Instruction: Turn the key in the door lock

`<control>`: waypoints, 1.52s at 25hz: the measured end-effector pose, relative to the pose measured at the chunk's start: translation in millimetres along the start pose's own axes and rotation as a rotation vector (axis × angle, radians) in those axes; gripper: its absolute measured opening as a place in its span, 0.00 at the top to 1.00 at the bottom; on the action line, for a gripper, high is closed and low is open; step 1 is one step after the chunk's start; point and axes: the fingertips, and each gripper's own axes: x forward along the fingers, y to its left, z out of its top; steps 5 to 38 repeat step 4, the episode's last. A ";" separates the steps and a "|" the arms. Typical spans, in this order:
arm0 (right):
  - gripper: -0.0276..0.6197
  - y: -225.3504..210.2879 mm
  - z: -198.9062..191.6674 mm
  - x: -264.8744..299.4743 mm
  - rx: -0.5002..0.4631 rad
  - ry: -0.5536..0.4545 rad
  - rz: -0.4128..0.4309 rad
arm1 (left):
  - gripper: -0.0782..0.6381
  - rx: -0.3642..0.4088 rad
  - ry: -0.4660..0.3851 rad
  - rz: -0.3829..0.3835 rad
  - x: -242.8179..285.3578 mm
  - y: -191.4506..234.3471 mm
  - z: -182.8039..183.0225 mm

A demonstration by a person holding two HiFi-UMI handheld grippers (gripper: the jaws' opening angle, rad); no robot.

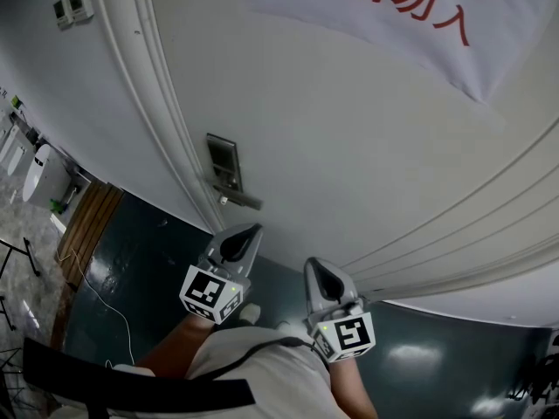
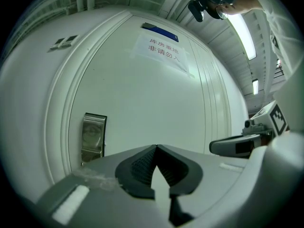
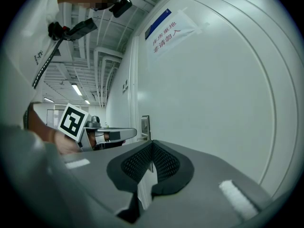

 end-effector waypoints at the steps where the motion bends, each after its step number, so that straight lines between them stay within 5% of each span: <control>1: 0.95 0.0 -0.6 0.6 -0.001 0.002 -0.001 | 0.89 0.001 0.000 0.000 0.3 0.8 -0.1; 38: 0.95 -0.2 -2.1 2.2 -0.003 0.007 -0.005 | 0.89 0.000 0.002 0.001 0.9 3.7 -1.2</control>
